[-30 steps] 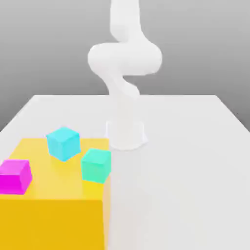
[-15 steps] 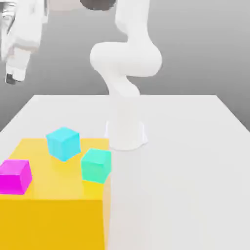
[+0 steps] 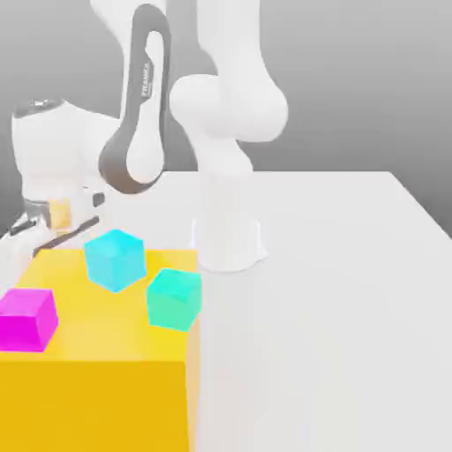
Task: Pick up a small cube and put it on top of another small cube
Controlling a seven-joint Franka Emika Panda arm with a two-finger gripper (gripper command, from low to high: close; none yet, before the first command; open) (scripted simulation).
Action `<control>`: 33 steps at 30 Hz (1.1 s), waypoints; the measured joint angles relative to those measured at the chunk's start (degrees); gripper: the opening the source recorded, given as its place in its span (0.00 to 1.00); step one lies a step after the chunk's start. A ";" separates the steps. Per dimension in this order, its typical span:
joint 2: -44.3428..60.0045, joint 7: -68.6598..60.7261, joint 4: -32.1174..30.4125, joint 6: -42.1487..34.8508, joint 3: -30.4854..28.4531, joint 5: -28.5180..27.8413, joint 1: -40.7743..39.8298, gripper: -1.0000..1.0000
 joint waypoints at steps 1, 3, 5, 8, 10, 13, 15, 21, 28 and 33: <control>1.99 -0.79 0.24 1.65 0.74 1.21 -0.33 0.50; 6.07 -2.24 0.87 5.04 2.89 3.26 -1.92 0.50; 10.20 -3.11 1.56 8.48 5.13 4.36 -3.88 0.50; 11.32 -3.09 1.74 9.45 5.68 4.34 -4.43 0.00; 11.32 -3.05 1.75 9.55 5.68 4.30 -4.44 0.00; 11.12 -2.98 1.71 9.38 5.75 4.20 -4.53 0.00; 7.96 -1.92 1.16 6.77 4.89 2.79 -4.02 0.00; -2.72 1.13 -0.78 -3.17 2.83 -1.10 -3.25 0.00; -1.26 -12.58 8.55 -16.36 0.08 1.37 -3.45 0.00; -0.19 -25.11 17.78 -26.13 1.84 1.91 -1.36 0.00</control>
